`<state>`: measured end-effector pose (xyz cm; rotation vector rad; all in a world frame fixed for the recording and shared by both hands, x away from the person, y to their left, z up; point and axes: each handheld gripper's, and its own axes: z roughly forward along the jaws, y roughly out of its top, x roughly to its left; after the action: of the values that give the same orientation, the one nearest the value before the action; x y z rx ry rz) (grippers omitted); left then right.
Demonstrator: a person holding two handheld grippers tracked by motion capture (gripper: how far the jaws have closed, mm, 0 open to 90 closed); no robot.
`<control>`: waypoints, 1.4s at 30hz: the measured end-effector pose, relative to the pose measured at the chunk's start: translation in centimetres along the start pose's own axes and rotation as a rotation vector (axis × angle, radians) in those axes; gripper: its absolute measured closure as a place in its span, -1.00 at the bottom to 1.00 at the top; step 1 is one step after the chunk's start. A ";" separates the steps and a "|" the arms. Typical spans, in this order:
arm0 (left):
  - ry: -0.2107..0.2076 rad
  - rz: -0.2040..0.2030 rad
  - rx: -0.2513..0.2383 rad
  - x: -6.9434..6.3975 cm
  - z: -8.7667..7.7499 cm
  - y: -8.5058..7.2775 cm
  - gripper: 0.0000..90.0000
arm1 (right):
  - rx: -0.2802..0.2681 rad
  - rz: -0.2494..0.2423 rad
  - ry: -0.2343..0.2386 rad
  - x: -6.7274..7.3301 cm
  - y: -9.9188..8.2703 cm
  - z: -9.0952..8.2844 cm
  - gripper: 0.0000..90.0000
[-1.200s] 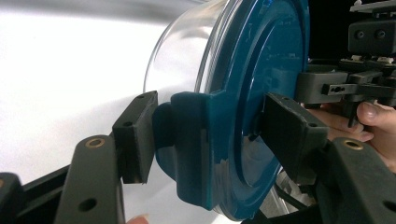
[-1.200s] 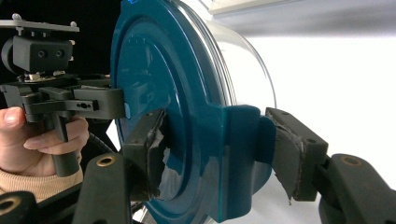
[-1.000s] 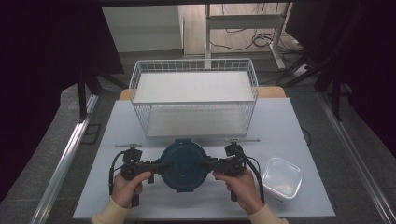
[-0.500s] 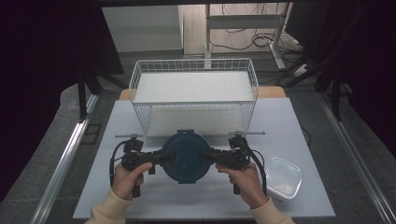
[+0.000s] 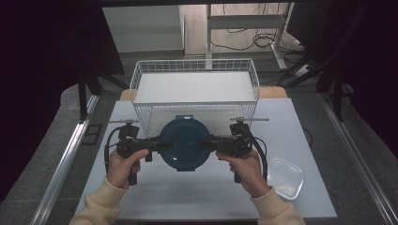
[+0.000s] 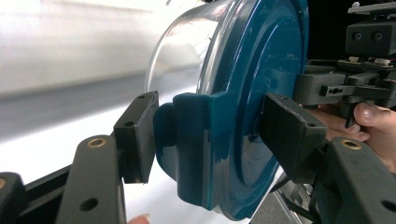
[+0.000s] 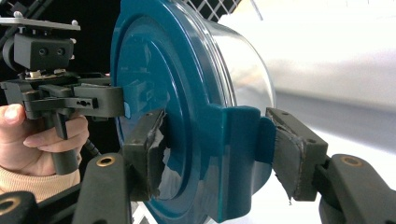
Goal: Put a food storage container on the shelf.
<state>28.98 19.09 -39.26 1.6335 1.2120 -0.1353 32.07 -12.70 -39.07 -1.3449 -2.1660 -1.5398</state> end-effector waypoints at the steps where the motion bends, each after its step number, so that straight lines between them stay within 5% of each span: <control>1: 0.002 0.004 -0.005 -0.2 -0.1 0.3 -0.14 | -0.006 -0.007 0.000 0.1 0.3 -0.1 -0.10; 17: -0.013 0.064 -0.017 -2.6 -0.9 5.4 -0.14 | -0.060 -0.047 -0.010 1.9 4.9 -2.5 -0.10; 42: -0.011 0.089 -0.019 -3.1 -0.7 10.9 -0.13 | -0.076 -0.073 -0.010 1.7 10.1 -3.0 -0.10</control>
<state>35.33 18.38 -29.90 1.6655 1.1266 -0.0764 37.47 -13.55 -29.85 -1.3126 -2.2068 -1.6613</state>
